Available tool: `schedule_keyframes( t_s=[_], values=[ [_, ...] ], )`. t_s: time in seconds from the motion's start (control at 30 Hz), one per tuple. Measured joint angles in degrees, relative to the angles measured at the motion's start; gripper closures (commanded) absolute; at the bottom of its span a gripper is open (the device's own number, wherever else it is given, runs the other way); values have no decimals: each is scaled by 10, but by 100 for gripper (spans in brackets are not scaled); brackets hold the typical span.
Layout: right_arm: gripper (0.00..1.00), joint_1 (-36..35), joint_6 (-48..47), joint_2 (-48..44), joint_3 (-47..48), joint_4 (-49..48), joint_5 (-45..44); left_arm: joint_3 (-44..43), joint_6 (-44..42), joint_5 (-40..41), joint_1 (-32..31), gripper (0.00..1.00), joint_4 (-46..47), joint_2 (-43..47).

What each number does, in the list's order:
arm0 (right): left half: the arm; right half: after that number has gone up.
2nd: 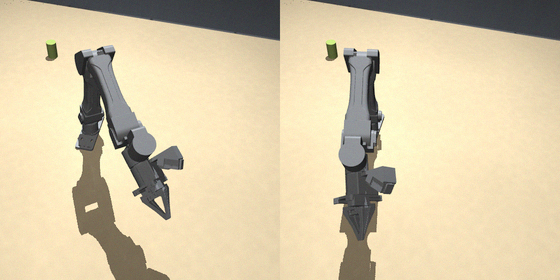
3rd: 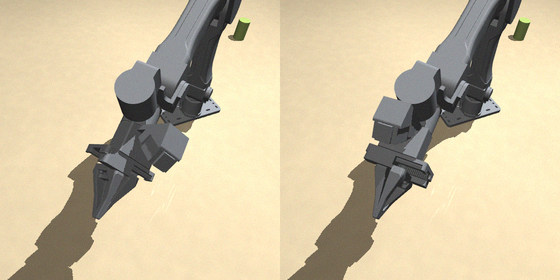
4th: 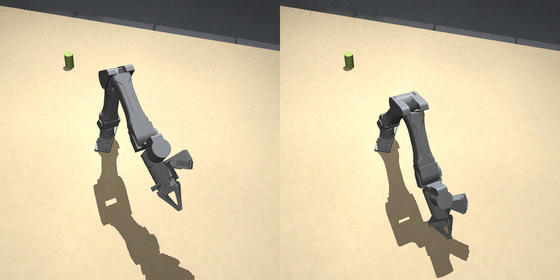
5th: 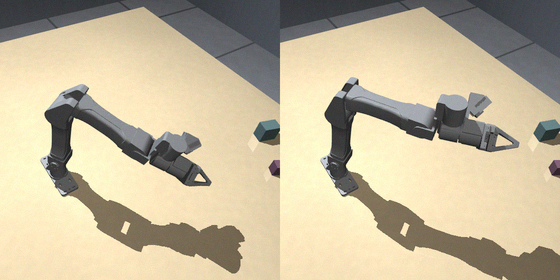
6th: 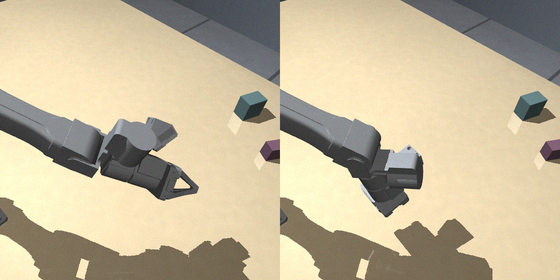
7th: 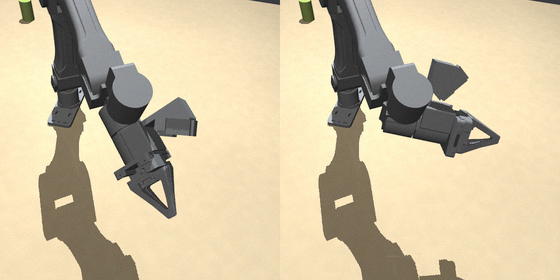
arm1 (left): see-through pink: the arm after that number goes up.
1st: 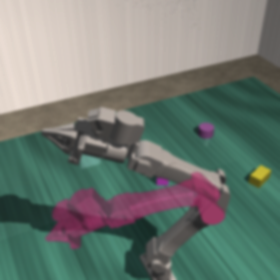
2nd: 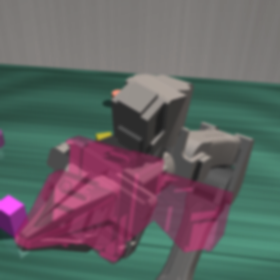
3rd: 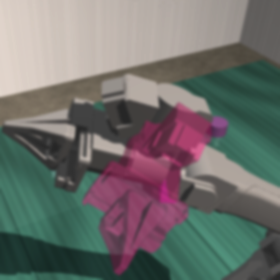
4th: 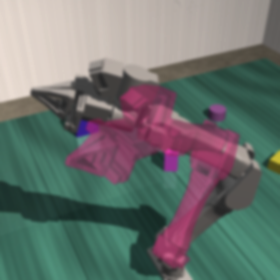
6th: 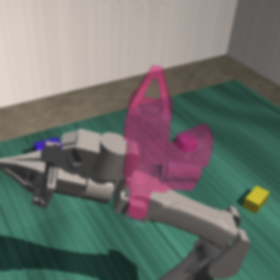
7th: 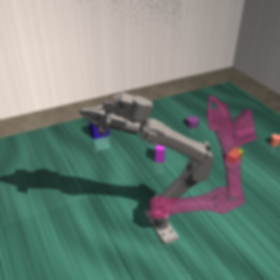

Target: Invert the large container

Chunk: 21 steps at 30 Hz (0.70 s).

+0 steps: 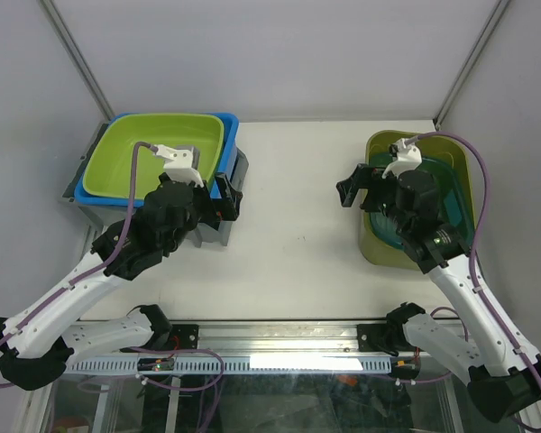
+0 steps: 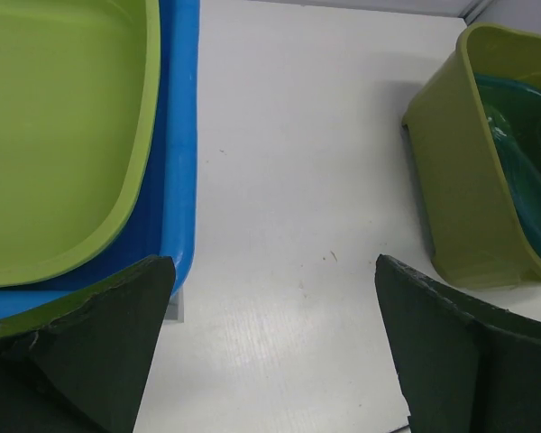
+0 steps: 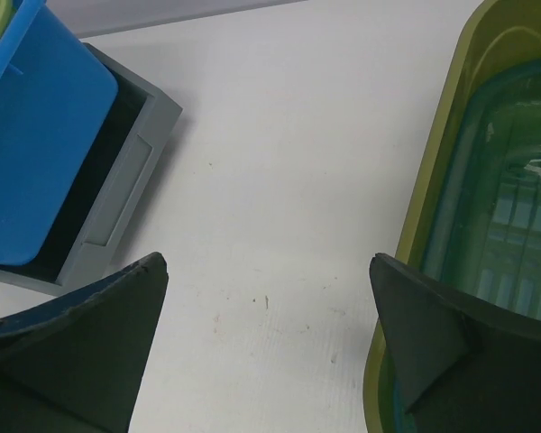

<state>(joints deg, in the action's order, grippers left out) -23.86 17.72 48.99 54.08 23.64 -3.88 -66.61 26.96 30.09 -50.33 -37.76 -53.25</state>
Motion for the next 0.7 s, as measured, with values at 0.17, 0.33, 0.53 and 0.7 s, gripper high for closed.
schedule_keyframes(
  t_s=[0.17, 0.33, 0.53, 0.7],
  values=[
    [1, 0, 4, 0, -5, -13, -4, 0, -2, 11, 0, 1, 0, 3],
    [1, 0, 4, 0, -13, -22, -3, 0, -11, 20, 0, 1, 1, 32],
    [1, 0, 11, 0, -20, -23, -6, -8, -43, 9, 0, 1, 7, 63],
    [1, 0, 28, 23, 10, 7, -23, -114, -72, -56, -12, 1, 23, -34]
  ],
)
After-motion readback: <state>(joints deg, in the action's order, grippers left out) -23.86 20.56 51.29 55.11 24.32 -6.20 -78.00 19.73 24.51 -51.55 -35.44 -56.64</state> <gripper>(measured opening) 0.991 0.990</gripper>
